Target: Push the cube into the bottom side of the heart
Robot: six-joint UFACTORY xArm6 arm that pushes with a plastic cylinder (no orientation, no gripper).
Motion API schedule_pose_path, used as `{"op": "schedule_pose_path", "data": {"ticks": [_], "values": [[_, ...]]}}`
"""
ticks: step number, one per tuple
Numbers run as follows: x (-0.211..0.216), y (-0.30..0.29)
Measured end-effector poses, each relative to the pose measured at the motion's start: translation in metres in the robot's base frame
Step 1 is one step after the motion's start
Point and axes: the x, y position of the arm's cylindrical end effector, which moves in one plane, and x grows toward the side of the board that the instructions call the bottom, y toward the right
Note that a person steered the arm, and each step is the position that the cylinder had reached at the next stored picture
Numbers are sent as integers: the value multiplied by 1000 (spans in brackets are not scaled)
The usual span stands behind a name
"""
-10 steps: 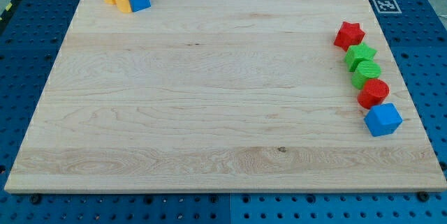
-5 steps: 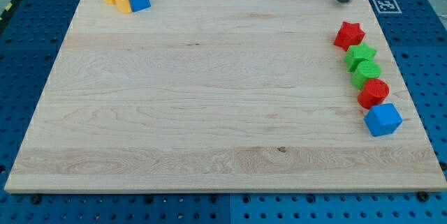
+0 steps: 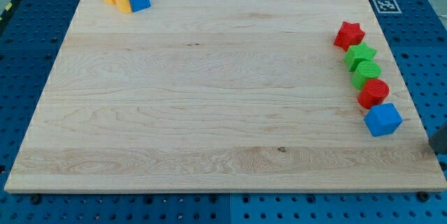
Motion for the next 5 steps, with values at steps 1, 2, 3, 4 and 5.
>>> {"op": "schedule_pose_path", "data": {"ticks": [1, 2, 3, 4, 5], "values": [[-20, 0], [-42, 0], [-42, 0], [-42, -6], [-41, -32]]}}
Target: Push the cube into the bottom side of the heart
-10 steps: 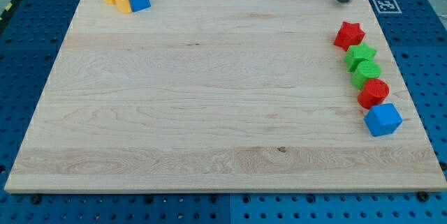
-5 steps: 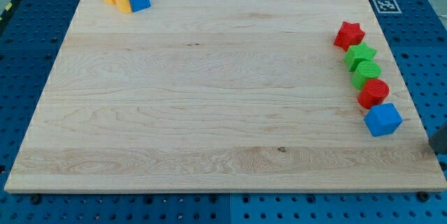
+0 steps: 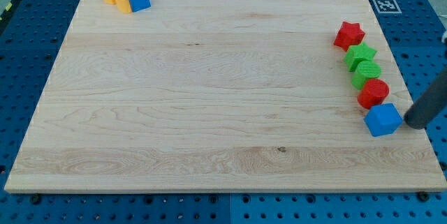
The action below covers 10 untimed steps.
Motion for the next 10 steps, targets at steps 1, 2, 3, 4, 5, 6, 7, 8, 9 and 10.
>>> {"op": "schedule_pose_path", "data": {"ticks": [1, 2, 3, 4, 5, 6, 7, 8, 9, 10], "values": [[0, -30], [0, -62], [7, -93], [9, -127], [9, -165], [11, -206], [12, -246], [12, -289], [12, -331], [5, -353]]}}
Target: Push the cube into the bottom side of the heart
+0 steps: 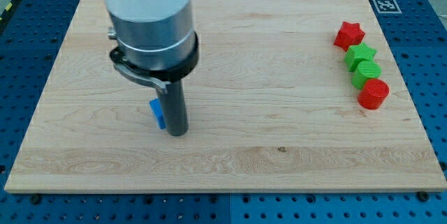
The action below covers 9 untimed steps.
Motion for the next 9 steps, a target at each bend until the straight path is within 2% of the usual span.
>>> {"op": "schedule_pose_path", "data": {"ticks": [1, 4, 8, 9], "values": [[-23, -8], [-39, -77], [-175, -81], [-197, -81]]}}
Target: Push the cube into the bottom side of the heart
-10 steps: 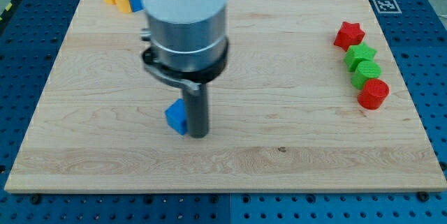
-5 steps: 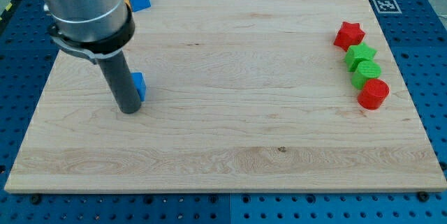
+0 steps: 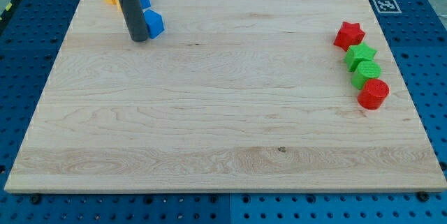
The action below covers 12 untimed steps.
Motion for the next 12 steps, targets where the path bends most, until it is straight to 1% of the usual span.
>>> {"op": "schedule_pose_path", "data": {"ticks": [1, 3, 6, 7, 9, 12], "values": [[0, 8], [3, 72], [-22, 77], [-24, 63], [-26, 14], [-49, -20]]}}
